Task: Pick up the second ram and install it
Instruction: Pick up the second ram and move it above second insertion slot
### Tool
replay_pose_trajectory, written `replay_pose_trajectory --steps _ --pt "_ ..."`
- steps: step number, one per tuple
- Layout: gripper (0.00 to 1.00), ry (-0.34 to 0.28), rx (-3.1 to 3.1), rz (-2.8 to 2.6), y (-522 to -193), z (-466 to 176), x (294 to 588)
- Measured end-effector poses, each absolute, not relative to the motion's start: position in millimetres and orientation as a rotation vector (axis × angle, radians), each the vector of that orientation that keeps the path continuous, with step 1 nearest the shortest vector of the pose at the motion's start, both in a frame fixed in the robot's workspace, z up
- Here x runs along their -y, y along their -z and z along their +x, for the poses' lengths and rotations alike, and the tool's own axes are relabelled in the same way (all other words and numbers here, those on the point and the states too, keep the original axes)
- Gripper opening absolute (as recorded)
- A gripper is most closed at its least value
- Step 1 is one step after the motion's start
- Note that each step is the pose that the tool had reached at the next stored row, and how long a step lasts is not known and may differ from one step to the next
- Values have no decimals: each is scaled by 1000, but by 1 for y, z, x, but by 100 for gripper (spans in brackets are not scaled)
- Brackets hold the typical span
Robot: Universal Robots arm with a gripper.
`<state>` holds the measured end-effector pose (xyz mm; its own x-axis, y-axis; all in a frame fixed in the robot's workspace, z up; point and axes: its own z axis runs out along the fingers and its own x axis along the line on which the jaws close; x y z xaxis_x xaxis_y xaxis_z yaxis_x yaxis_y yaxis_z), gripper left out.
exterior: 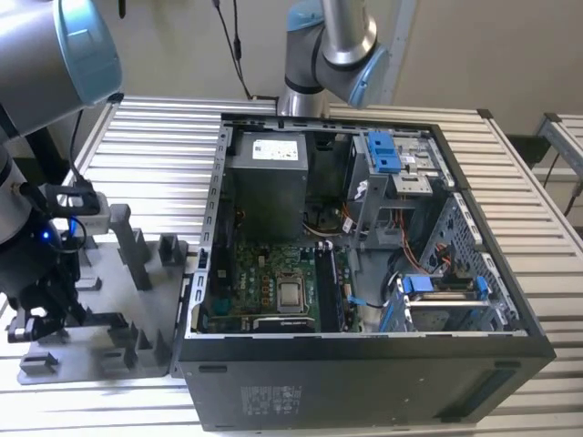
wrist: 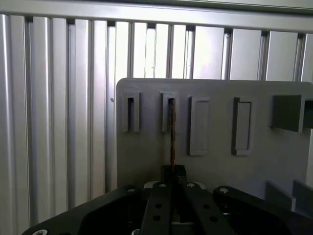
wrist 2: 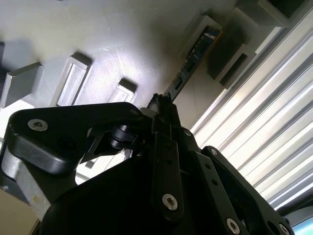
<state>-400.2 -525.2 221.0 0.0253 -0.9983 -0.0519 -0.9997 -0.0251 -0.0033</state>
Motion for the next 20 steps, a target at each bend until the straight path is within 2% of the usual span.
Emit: replay_pose_trajectory --steps 20 --pt "14 -54 -2166 -2221 -226 -400 525"
